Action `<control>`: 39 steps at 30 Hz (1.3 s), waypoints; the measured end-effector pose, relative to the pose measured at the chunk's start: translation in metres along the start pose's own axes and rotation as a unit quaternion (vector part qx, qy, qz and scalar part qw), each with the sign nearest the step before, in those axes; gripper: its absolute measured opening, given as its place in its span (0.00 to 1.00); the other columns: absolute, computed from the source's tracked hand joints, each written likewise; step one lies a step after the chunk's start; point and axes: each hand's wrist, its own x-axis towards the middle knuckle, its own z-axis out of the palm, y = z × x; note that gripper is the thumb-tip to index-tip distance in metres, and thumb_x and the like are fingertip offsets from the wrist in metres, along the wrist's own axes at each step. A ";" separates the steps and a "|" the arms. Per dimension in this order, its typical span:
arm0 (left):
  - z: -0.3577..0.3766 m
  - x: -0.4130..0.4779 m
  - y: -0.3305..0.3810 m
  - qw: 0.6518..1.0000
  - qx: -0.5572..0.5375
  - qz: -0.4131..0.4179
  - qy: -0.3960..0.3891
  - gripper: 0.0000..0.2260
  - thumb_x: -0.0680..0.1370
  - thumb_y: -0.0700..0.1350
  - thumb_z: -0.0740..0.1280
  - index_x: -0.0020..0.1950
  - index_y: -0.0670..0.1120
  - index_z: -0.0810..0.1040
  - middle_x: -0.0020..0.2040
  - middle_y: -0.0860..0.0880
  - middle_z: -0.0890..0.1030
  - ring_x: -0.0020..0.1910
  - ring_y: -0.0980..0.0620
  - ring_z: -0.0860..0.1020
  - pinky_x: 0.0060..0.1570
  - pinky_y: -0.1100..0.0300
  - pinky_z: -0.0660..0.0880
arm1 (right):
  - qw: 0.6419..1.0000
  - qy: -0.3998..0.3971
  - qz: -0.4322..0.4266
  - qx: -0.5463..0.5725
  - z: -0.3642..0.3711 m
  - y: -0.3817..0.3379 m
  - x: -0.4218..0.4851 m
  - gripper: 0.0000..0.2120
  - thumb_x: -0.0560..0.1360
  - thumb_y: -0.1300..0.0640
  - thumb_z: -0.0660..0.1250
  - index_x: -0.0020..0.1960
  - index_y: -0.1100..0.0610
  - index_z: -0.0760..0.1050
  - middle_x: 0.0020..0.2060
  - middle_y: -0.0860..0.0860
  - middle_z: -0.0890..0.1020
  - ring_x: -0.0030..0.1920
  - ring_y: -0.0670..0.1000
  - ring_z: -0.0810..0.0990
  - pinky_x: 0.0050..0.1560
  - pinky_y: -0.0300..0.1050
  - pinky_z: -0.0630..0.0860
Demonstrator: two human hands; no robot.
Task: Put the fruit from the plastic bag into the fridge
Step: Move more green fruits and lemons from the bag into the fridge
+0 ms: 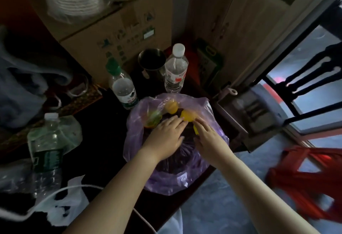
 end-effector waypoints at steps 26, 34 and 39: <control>0.026 0.067 -0.007 0.999 0.016 -0.011 -0.029 0.26 0.76 0.47 0.67 0.70 0.48 0.62 0.66 0.47 0.65 0.64 0.44 0.69 0.57 0.51 0.70 | 0.995 0.008 0.095 -0.020 0.007 0.043 0.023 0.39 0.69 0.48 0.72 0.74 0.54 0.58 0.73 0.51 0.60 0.72 0.54 0.59 0.66 0.48 0.62; 0.027 0.048 0.000 0.999 -0.027 -0.027 -0.023 0.26 0.77 0.46 0.66 0.72 0.46 0.61 0.68 0.47 0.67 0.66 0.45 0.68 0.59 0.51 0.72 | 0.997 0.033 0.060 -0.019 0.000 0.033 0.008 0.40 0.68 0.49 0.74 0.73 0.56 0.60 0.73 0.55 0.62 0.73 0.57 0.60 0.67 0.54 0.64; -0.001 0.021 0.016 0.996 -0.077 -0.048 0.015 0.25 0.75 0.46 0.68 0.70 0.47 0.64 0.66 0.47 0.68 0.59 0.44 0.73 0.55 0.49 0.74 | 0.996 0.081 0.038 0.004 -0.017 0.022 -0.012 0.40 0.67 0.47 0.74 0.72 0.56 0.62 0.73 0.54 0.63 0.72 0.56 0.61 0.68 0.52 0.63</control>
